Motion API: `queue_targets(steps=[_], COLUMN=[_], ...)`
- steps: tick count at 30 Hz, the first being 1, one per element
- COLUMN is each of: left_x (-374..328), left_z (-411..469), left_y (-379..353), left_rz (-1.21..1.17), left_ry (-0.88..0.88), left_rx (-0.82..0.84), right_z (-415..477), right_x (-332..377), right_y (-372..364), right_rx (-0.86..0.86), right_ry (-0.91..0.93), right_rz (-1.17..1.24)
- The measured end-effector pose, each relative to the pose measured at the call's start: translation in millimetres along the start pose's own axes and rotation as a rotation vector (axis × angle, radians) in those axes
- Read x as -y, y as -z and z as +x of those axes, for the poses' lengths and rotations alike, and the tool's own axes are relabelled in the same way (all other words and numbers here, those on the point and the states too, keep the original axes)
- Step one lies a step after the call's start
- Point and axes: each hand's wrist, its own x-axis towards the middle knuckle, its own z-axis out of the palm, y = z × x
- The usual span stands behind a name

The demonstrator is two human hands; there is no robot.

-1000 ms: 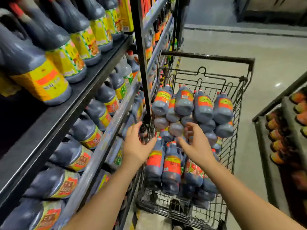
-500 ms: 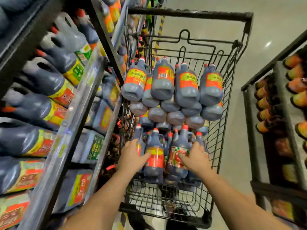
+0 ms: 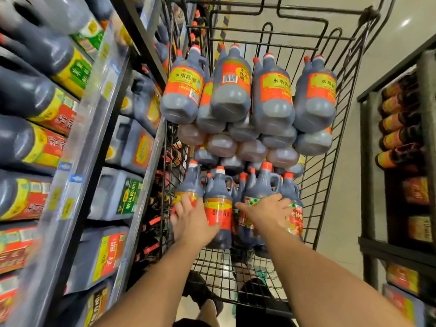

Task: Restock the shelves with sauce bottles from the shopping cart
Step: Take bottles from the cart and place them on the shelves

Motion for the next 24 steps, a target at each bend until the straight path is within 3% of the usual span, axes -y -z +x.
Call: queue_targets(steps=[9,16,20,24], left_x=[-4.3,-15.7,-25.0,-38.9], left_z=[4.7,7.8,10.4,10.4], left_y=[-11.3,-14.7,-20.0,-23.4], left_rz=[0.073,0.057,-0.029,-0.145], left_ry=[0.037,0.050,0.030,0.073], left_rx=[-0.003,0.015,0.092,0.189], right_z=[3.2,5.2,-4.6,-8.9], right_x=[9.0,2.5,-8.9,-26.6], right_y=[-13.3,-10.1,-12.4,-5.6], right_rx=[-0.101,-0.040,-0.056,-0.002], right_ry=[-0.076,-0.015,0.142,0.405], right_rz=[0.020,0.032,0.095,0.412])
